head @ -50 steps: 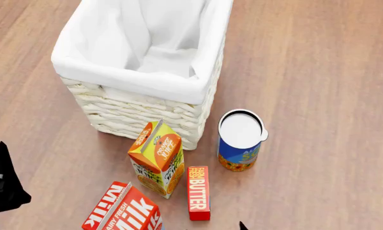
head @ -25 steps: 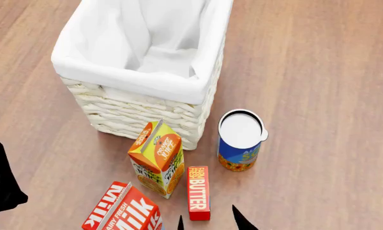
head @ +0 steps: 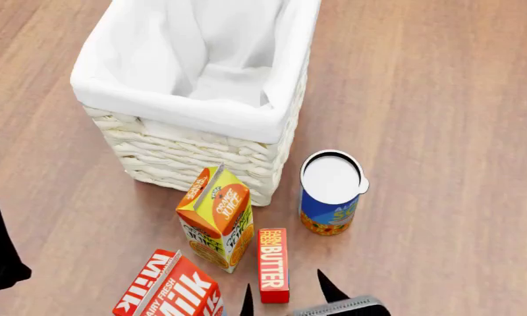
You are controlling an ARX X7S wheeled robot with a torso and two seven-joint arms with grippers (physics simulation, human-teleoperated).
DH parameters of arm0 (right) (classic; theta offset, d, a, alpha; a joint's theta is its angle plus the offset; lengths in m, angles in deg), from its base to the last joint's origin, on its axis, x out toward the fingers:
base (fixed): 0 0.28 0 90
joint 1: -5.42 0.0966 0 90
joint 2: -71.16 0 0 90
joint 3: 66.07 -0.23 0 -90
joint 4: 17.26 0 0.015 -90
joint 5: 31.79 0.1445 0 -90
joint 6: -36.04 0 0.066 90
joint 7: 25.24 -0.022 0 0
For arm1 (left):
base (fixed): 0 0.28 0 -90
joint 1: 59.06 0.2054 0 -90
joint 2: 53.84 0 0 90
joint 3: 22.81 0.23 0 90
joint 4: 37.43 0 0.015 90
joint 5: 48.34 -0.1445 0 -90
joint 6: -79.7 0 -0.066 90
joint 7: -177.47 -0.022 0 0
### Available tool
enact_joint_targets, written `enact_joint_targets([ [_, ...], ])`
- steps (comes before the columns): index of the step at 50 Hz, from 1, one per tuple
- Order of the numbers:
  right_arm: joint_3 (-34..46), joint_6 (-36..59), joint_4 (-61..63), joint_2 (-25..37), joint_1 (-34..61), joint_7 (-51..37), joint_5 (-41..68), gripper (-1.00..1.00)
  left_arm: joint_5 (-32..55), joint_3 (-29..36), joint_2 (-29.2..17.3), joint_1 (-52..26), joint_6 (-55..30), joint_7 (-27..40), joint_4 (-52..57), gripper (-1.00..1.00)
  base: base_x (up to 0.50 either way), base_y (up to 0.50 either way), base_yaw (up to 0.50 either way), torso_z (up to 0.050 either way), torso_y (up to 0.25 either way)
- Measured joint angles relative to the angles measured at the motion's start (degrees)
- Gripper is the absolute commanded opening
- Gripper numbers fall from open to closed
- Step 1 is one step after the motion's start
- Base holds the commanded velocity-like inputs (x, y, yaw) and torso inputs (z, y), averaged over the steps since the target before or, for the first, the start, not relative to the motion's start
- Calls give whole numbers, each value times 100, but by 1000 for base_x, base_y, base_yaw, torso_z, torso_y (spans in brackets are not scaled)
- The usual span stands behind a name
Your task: Pick up the butter and put it in the basket.
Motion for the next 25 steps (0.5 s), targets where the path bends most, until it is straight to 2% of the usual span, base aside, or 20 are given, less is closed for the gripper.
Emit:
enact_joint_targets([
  [25,88,111,-501,-56,333,80,115,100,173,-56,-60,59,-30,91,200,100,0,0,0,0,0],
])
